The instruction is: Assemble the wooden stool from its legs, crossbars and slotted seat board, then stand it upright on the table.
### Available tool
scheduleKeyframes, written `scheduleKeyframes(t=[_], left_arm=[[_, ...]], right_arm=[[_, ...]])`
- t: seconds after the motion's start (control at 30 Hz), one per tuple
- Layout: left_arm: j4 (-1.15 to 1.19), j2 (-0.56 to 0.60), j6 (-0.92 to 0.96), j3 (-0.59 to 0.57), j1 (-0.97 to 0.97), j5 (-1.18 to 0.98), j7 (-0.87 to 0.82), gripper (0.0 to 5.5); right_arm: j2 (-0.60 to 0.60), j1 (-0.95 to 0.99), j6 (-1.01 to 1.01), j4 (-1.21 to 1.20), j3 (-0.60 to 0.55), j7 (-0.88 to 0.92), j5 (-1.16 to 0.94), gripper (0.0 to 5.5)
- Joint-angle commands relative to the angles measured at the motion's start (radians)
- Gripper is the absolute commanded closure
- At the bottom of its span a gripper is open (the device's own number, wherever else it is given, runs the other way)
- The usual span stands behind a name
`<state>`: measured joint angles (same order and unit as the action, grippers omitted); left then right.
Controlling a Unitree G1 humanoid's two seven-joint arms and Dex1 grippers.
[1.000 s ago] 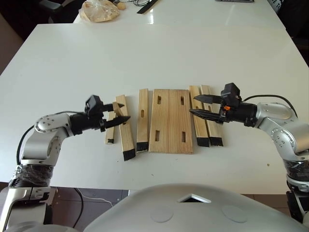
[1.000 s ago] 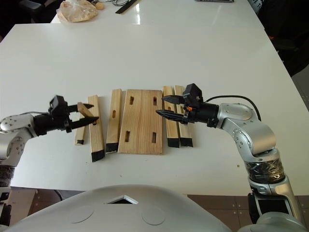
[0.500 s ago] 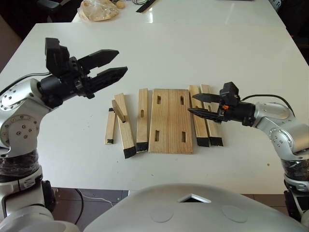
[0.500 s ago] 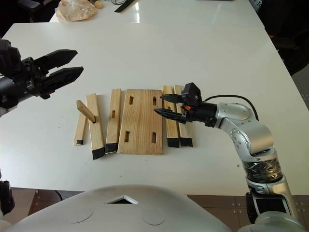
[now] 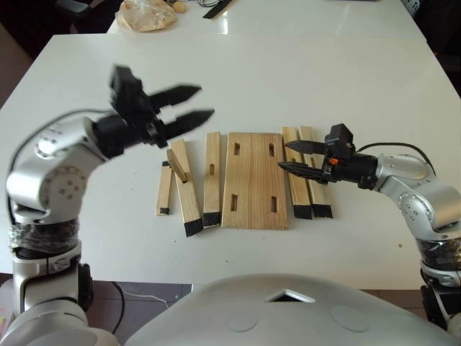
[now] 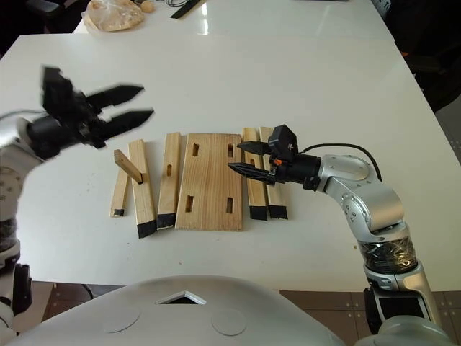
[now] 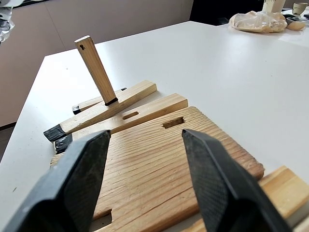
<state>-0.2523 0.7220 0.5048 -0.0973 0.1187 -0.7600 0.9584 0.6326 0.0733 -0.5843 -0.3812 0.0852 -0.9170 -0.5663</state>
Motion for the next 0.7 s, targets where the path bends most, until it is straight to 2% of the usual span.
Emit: scheduleKeyframes(t=[0.03,0.23,0.4,0.47,0.53,0.63,0.7], left_arm=[[0.099,-0.002,-0.07,0.04,-0.07,0.1,0.047,2.49],[-0.044,-0.031,0.025,-0.073,0.045,-0.103,-0.025,2.49],[-0.224,0.039,0.131,-0.203,0.088,-0.278,-0.104,2.49],[-0.311,0.084,0.165,-0.234,0.008,-0.306,-0.079,2.49],[-0.397,0.142,0.171,-0.236,-0.136,-0.243,-0.025,2.49],[-0.475,0.179,0.13,-0.22,-0.338,-0.124,0.04,2.49],[-0.504,0.187,0.078,-0.159,-0.469,-0.015,0.074,2.49]], right_arm=[[0.007,0.004,0.011,-0.001,0.007,-0.007,0.013,2.77],[0.011,-0.004,0.011,-0.006,0.003,-0.009,0.012,2.77],[0.013,-0.02,0.01,-0.019,-0.012,-0.002,0.006,2.77],[0.015,-0.037,0.01,-0.027,-0.025,0.003,0.003,2.77],[0.018,-0.057,0.011,-0.037,-0.04,0.01,0.003,2.77],[0.016,-0.067,0.012,-0.036,-0.058,0.024,0.001,2.77],[0.015,-0.068,0.01,-0.035,-0.072,0.029,-0.004,2.77]])
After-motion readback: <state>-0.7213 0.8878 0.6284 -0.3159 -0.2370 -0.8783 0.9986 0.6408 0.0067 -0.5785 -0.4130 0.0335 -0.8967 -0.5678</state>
